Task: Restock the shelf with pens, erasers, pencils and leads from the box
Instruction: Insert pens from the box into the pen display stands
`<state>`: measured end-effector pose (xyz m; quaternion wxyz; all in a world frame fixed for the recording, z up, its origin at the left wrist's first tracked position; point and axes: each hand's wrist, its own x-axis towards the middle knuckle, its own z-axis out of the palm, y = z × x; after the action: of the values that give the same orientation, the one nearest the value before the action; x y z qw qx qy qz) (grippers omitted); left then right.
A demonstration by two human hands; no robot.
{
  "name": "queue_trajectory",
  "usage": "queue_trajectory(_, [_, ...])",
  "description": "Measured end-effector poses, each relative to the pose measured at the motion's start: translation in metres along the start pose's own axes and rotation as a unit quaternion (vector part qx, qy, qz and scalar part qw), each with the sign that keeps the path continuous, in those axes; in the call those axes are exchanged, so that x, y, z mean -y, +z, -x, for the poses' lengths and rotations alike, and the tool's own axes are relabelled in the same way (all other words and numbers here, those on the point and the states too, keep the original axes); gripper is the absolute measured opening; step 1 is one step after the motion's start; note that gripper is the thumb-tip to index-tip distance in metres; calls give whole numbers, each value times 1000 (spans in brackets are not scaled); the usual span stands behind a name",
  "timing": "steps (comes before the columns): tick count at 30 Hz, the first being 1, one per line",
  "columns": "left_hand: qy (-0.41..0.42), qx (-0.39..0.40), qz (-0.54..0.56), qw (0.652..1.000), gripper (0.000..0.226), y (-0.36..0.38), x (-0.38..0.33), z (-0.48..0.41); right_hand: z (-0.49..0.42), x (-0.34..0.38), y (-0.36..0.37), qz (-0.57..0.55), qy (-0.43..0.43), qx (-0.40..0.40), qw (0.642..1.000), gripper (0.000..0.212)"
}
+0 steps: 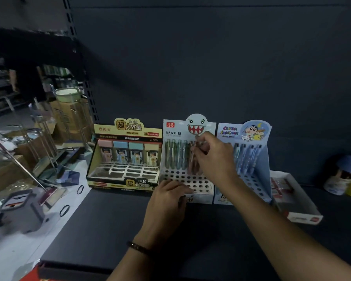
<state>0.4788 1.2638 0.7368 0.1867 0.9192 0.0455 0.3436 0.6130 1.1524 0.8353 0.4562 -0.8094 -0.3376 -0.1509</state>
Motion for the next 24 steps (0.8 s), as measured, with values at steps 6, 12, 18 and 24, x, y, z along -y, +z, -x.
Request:
queue_trajectory(6, [21, -7, 6, 1000, 33, -1, -1, 2, 6, 6, 5, 54, -11, 86, 995, 11])
queue_trajectory(12, [-5, 3, 34, 999, 32, -3, -5, 2, 17, 21, -11, 97, 34, 96, 990, 40])
queue_trajectory(18, [46, 31, 60, 997, 23, -10, -28, 6, 85, 6, -58, 136, 65, -8, 988, 19])
queue_trajectory(24, [176, 178, 167, 954, 12, -5, -127, 28, 220, -13, -150, 194, 199, -87, 957, 9])
